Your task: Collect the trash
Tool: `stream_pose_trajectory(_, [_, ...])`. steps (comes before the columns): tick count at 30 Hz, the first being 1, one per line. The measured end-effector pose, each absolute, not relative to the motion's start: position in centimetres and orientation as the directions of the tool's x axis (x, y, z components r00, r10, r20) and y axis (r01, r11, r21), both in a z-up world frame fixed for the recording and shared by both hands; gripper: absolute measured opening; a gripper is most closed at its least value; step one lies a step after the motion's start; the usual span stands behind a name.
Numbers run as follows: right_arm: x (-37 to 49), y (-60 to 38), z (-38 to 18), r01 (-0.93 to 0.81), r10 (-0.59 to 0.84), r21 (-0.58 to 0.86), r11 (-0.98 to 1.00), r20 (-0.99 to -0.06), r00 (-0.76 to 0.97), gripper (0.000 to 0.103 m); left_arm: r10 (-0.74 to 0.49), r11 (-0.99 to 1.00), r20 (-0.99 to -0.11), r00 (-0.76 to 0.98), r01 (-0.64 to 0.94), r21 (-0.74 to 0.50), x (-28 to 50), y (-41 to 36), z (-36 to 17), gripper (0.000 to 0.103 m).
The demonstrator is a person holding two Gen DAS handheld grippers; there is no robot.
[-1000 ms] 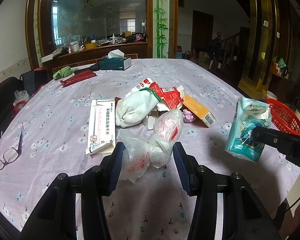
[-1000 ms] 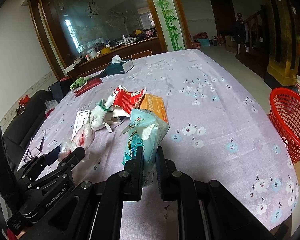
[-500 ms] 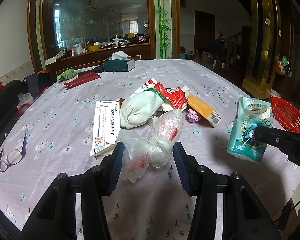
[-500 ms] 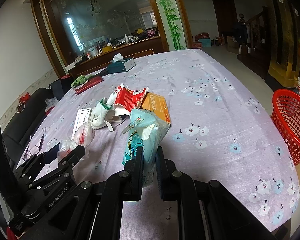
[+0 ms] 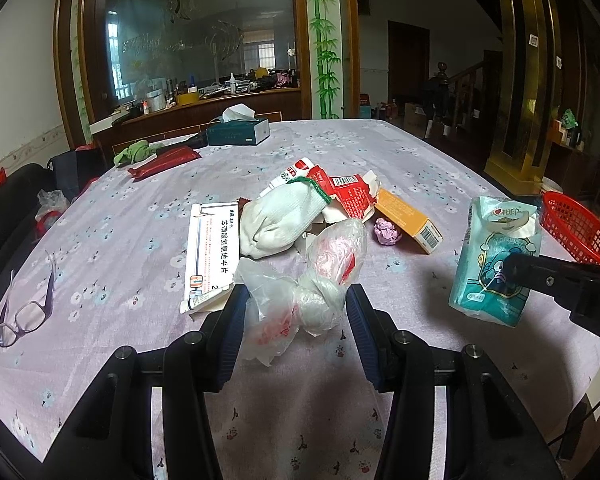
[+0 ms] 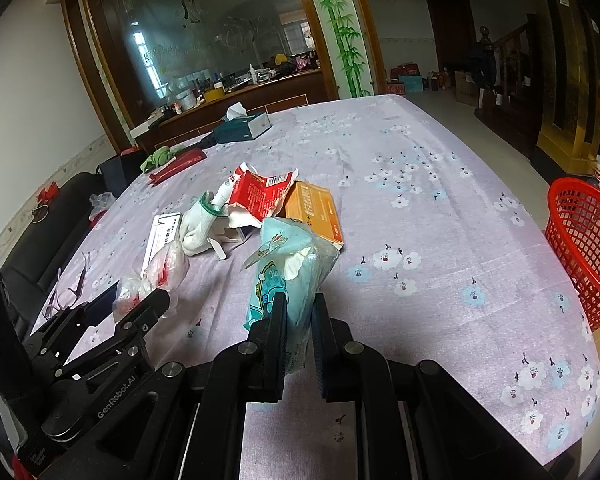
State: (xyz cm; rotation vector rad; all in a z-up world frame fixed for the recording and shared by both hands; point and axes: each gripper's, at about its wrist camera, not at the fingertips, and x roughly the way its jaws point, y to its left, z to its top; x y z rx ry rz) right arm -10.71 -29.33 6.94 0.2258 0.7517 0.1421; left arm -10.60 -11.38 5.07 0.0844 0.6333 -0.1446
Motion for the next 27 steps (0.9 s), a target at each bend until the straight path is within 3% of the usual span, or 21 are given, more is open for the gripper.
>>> stream_pose_trajectory(15, [-10.6,-29.8,6.8,-0.044,0.211,0.262,0.964,-0.658,0.723,0.012,-0.111,0.985,-0.595,0.796,0.166,0.038,-10.6,-11.6,5.2,0.049])
stream_pose_trajectory(27, [-11.5,-33.4,8.1,0.011,0.182,0.293,0.956,-0.62,0.763,0.012,-0.183,0.967,-0.594,0.783,0.254,0.037,-10.3,-14.4,6.9,0.049])
